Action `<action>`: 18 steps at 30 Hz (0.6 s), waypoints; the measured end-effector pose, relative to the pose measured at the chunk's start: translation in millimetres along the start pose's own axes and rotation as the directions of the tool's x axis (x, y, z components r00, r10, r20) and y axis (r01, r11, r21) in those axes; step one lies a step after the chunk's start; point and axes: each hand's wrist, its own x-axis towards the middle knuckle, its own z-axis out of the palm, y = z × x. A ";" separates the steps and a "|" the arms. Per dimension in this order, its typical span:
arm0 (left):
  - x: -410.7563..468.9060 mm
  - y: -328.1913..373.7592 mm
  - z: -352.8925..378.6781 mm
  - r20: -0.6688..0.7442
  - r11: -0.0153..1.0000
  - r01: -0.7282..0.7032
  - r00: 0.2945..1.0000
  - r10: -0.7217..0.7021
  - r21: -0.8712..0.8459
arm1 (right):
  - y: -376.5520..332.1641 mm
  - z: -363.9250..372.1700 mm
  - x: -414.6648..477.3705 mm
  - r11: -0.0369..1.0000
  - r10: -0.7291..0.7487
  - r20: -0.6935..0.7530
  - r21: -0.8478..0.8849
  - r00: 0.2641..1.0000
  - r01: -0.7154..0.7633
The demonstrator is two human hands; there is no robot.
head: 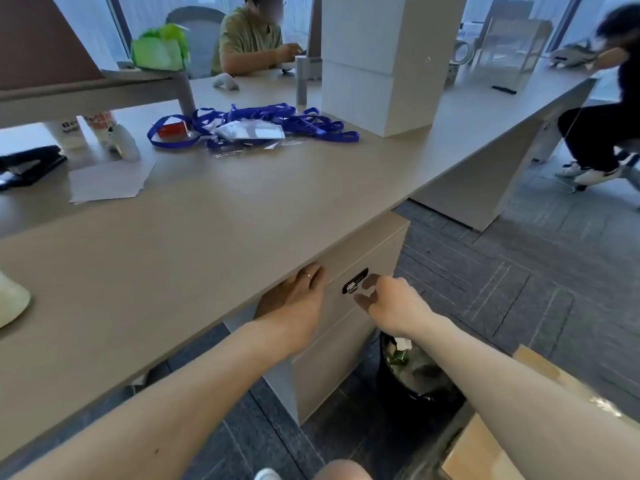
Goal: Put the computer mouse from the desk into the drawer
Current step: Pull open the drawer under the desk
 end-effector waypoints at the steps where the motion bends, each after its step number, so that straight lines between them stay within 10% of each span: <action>1: 3.3 2.9 -0.6 0.034 0.999 0.024 0.999 -0.025 0.027 | 1.2 6.8 8.6 0.994 0.051 -0.010 0.101 0.999 -0.049; 8: 0.3 15.3 7.9 -0.126 0.981 0.022 0.992 0.003 0.191 | -12.3 38.6 39.5 0.522 0.323 0.157 0.793 0.933 -0.314; 18: -3.4 21.9 10.8 -0.210 0.978 0.035 0.978 0.009 0.207 | -13.8 46.7 40.3 0.291 0.267 0.270 0.893 0.925 -0.344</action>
